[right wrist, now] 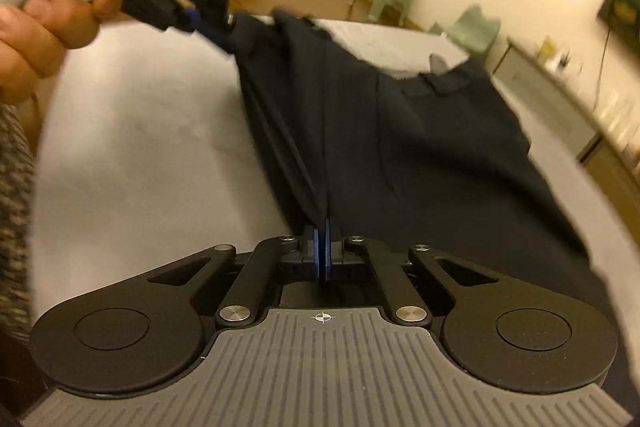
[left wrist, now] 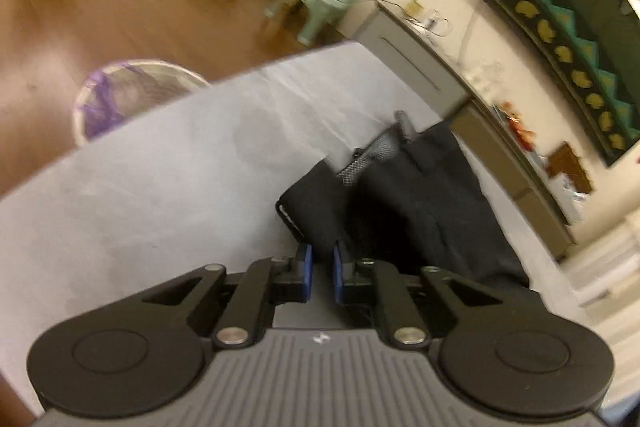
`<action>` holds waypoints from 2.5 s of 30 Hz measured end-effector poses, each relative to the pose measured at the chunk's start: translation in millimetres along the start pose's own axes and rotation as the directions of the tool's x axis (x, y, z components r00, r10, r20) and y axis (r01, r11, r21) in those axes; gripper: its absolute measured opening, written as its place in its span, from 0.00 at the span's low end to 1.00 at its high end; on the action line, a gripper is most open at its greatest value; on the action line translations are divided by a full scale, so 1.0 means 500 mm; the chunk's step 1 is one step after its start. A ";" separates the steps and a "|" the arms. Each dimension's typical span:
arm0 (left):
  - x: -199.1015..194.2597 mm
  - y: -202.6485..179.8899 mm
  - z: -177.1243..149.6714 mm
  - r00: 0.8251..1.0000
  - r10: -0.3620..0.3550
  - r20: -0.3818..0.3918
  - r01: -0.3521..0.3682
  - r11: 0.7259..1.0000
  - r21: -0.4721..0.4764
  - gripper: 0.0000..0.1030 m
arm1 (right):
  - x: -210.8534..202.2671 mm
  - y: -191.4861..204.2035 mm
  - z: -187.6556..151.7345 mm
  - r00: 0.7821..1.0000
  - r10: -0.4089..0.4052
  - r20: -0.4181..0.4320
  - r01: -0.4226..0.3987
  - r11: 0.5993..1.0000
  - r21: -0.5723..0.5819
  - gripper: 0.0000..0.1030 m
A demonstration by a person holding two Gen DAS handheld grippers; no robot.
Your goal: Fold clothes
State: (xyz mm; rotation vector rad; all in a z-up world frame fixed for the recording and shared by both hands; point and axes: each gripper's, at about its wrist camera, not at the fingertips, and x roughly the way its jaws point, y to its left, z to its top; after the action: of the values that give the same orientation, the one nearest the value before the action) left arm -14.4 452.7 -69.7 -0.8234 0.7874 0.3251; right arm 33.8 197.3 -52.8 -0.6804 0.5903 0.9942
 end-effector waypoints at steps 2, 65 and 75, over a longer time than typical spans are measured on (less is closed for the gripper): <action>0.000 -0.001 0.002 1.000 0.022 0.013 -0.022 1.000 0.000 0.12 | -0.008 0.016 -0.014 1.000 -0.001 0.005 0.001 0.999 -0.038 0.00; -0.038 -0.053 0.028 0.985 -0.108 0.137 0.095 0.991 0.097 0.22 | -0.030 -0.035 -0.011 0.989 0.090 0.114 -0.108 0.982 0.158 0.62; -0.045 -0.052 -0.026 0.996 0.052 0.071 -0.062 0.988 0.143 0.25 | -0.040 -0.023 -0.089 0.994 0.109 -0.016 -0.106 0.987 0.120 0.00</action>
State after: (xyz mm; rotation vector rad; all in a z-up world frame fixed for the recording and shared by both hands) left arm -22.3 426.6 -44.8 -0.6514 0.7633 0.3409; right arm 29.4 148.6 -64.8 -0.5590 0.7069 1.0435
